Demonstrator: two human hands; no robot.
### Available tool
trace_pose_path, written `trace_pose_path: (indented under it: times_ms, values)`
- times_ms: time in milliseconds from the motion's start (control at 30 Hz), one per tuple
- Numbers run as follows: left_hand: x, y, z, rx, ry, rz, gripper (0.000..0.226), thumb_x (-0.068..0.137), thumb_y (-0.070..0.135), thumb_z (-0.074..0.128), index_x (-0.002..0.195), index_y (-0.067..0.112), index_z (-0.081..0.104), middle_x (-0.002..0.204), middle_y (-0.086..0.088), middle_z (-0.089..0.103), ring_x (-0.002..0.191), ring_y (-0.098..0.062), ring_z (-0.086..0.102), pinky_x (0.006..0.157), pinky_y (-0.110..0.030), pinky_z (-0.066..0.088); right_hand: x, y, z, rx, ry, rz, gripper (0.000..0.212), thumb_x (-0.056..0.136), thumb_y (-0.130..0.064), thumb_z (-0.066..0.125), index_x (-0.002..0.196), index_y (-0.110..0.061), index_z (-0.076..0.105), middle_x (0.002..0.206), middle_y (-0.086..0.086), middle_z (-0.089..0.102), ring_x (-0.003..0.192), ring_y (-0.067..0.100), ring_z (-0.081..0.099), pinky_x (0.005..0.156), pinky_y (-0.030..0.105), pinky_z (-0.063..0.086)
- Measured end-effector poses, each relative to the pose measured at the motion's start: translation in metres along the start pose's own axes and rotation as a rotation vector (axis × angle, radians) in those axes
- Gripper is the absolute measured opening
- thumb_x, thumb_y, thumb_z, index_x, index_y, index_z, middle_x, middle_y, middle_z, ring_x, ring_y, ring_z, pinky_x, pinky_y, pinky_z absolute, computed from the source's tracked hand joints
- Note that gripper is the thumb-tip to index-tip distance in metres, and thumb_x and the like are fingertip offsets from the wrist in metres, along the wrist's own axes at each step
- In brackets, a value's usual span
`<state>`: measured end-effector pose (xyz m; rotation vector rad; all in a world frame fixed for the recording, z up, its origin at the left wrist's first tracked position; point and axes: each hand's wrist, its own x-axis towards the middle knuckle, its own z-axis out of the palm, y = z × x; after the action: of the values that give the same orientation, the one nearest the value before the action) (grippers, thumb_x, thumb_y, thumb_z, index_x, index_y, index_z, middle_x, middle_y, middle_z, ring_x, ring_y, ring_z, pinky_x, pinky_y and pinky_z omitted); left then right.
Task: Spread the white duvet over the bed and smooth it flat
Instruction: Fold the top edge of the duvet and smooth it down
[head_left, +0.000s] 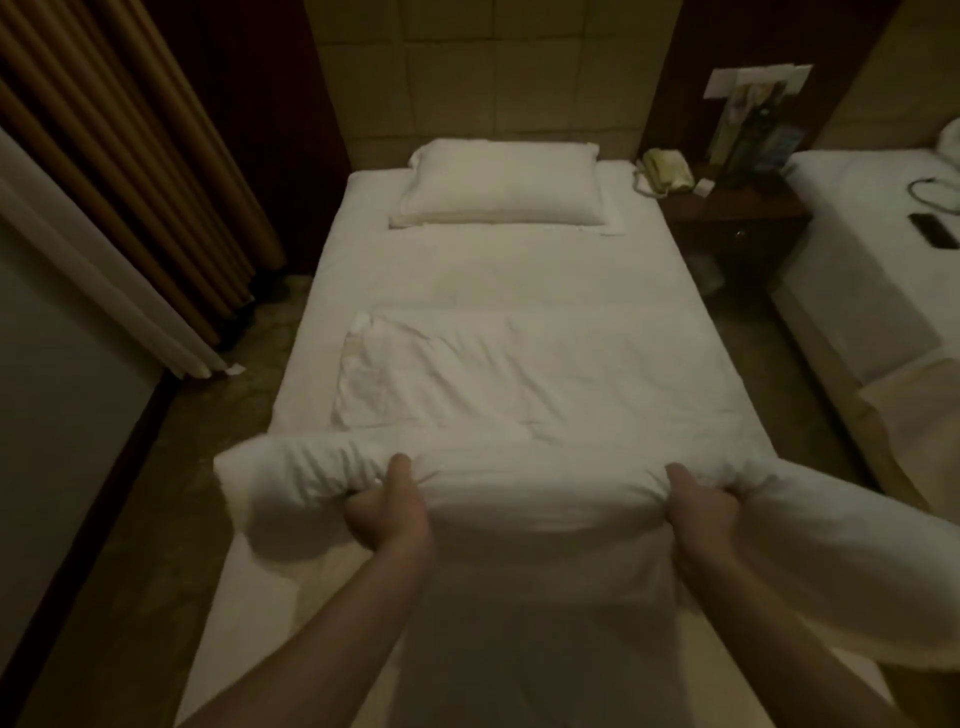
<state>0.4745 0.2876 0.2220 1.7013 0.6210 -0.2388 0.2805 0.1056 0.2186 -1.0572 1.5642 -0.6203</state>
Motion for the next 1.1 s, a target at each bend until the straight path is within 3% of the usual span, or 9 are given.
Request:
trace_pose_path:
  times_ms: [233,400,533,600,733,833,933,1000,1100]
  values:
    - [0.069,0.095,0.149,0.049,0.048,0.124,0.057,0.081,0.034,0.071,0.121,-0.004,0.056,0.117,-0.020,0.062,0.103,-0.037,0.063,0.083,-0.040,0.052,0.111,-0.117,0.094,-0.014,-0.053,-0.140,0.023,0.084,-0.017,0.065,0.075,0.002,0.055,0.072,0.004,0.056,0.073,0.027,0.055,0.067,0.037,0.043]
    - [0.153,0.103,0.259,0.155,0.039,0.232,0.057,0.084,0.034,0.070,0.123,-0.004,0.054,0.123,-0.025,0.060,0.112,-0.042,0.059,0.093,-0.044,0.049,0.228,-0.131,0.195,-0.228,-0.151,-0.218,0.040,0.088,-0.036,0.056,0.099,0.002,0.063,0.094,0.016,0.066,0.079,0.029,0.057,0.070,0.030,0.037]
    - [0.205,0.034,0.326,0.325,-0.349,0.565,0.047,0.084,0.035,0.070,0.121,0.011,0.055,0.116,-0.012,0.064,0.112,-0.030,0.059,0.092,-0.031,0.043,0.307,-0.082,0.259,-0.241,-0.123,-0.193,0.039,0.090,-0.029,0.059,0.100,0.009,0.059,0.105,0.027,0.065,0.099,0.040,0.061,0.080,0.038,0.046]
    - [0.228,-0.011,0.352,0.577,-0.554,0.889,0.064,0.086,0.056,0.056,0.139,0.023,0.048,0.142,-0.008,0.048,0.131,-0.024,0.043,0.108,-0.026,0.029,0.338,-0.048,0.281,-0.303,-0.113,-0.244,0.040,0.093,-0.027,0.057,0.103,0.012,0.060,0.110,0.032,0.063,0.103,0.042,0.060,0.086,0.040,0.045]
    - [0.256,-0.039,0.400,1.052,-0.524,1.281,0.081,0.084,0.071,0.005,0.153,0.034,0.024,0.162,-0.003,0.018,0.149,-0.021,0.011,0.120,-0.032,0.001,0.360,-0.013,0.319,-0.488,-0.145,-0.758,0.025,0.098,-0.027,0.049,0.107,-0.005,0.051,0.104,0.019,0.061,0.100,0.037,0.058,0.081,0.038,0.040]
    - [0.272,-0.029,0.431,1.185,-0.536,1.347,0.084,0.083,0.075,0.002,0.153,0.034,0.023,0.160,0.003,0.025,0.149,-0.018,0.013,0.121,-0.038,0.003,0.387,-0.015,0.343,-0.935,-0.159,-1.354,0.048,0.096,-0.039,0.031,0.133,-0.018,0.055,0.136,0.006,0.054,0.129,0.027,0.045,0.110,0.044,0.027]
    - [0.305,-0.027,0.447,1.191,-0.432,1.372,0.076,0.087,0.077,0.022,0.129,0.025,0.057,0.130,0.000,0.060,0.127,-0.019,0.045,0.114,-0.034,0.025,0.430,-0.017,0.343,-1.096,-0.124,-1.239,0.055,0.095,-0.052,0.026,0.106,-0.018,0.067,0.110,0.006,0.069,0.116,0.025,0.056,0.115,0.040,0.026]
    - [0.319,-0.033,0.458,1.188,-0.395,1.233,0.069,0.087,0.078,0.030,0.097,0.020,0.066,0.099,-0.004,0.069,0.101,-0.023,0.061,0.091,-0.034,0.043,0.451,-0.008,0.349,-1.131,-0.081,-1.112,0.052,0.095,-0.048,0.033,0.076,-0.013,0.066,0.073,0.011,0.068,0.081,0.030,0.065,0.093,0.037,0.048]
    - [0.323,-0.033,0.480,1.265,-0.393,1.233,0.072,0.091,0.073,0.030,0.078,0.014,0.069,0.088,-0.011,0.072,0.092,-0.030,0.067,0.076,-0.034,0.046,0.461,-0.017,0.368,-1.233,-0.128,-1.102,0.044,0.096,-0.038,0.051,0.071,-0.008,0.072,0.060,0.013,0.067,0.059,0.033,0.067,0.064,0.039,0.053]
